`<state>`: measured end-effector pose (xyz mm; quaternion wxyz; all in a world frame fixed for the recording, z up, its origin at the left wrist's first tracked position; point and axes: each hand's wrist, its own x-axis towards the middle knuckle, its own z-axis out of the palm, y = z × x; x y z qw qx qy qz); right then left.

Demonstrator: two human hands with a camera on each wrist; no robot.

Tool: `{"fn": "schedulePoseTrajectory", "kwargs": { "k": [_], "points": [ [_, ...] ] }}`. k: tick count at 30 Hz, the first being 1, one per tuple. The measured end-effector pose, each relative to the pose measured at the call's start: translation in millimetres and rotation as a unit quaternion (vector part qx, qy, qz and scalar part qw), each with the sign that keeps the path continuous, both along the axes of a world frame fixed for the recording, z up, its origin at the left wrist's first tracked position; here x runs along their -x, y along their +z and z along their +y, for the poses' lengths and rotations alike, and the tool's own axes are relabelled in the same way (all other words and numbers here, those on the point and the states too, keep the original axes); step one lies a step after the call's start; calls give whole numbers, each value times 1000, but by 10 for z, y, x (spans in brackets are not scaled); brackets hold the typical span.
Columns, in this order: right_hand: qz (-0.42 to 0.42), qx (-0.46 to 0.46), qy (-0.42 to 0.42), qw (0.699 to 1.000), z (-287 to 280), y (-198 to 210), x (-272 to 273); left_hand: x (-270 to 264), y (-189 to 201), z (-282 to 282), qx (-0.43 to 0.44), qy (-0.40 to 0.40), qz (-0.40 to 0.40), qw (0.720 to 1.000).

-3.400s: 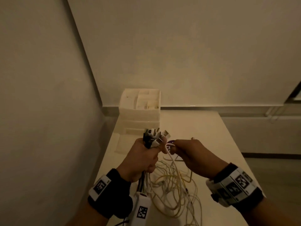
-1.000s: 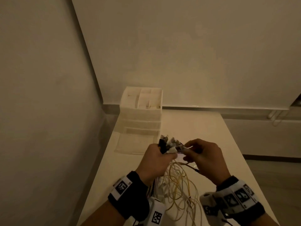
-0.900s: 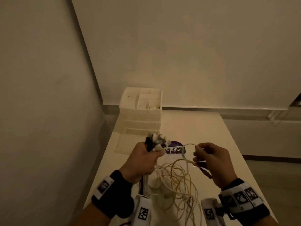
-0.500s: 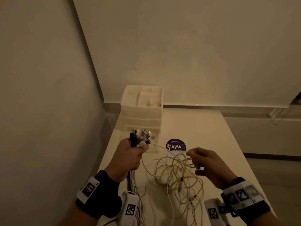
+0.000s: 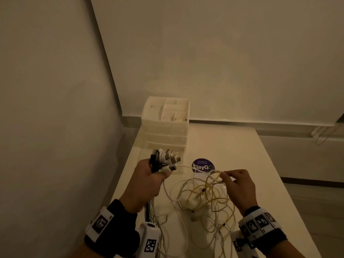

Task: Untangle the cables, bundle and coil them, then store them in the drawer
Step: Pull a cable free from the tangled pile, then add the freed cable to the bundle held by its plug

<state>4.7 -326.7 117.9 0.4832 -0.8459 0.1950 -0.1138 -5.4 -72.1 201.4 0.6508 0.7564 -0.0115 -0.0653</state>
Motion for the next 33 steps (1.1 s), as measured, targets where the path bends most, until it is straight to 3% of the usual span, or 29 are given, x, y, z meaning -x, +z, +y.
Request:
{"fn": "schedulePoseTrajectory", "kwargs": {
  "k": [4, 9, 13, 16, 18, 20, 23, 28, 30, 33],
  "points": [
    [-48, -27, 71, 996, 11, 11, 63, -101, -65, 43, -215, 0, -71, 974],
    [-83, -15, 85, 993, 52, 164, 123, -131, -55, 1, -243, 37, -104, 964],
    [-97, -21, 50, 994, 56, 190, 107, -162, 62, -22, -169, 64, -111, 977],
    [-91, 21, 41, 995, 65, 168, 119, -190, 173, -12, -43, 6, -52, 998],
    [-95, 26, 37, 994, 84, 149, 131, -189, 244, -13, 64, -26, -6, 998],
    [-97, -5, 27, 995, 94, 123, 123, -190, 281, -55, 110, -41, 17, 993],
    [-97, -81, 29, 992, 148, 112, 123, -159, 227, -240, 2, -62, -31, 998],
    [-108, -151, 47, 981, 244, 174, 143, -179, -68, -486, -227, -96, -135, 960],
    [-105, -206, 51, 972, 247, 220, 160, -224, -139, -507, -271, -94, -134, 949],
    [-109, -228, 71, 965, 236, 269, 199, -276, -197, -479, -270, -94, -119, 951]
  ]
}}
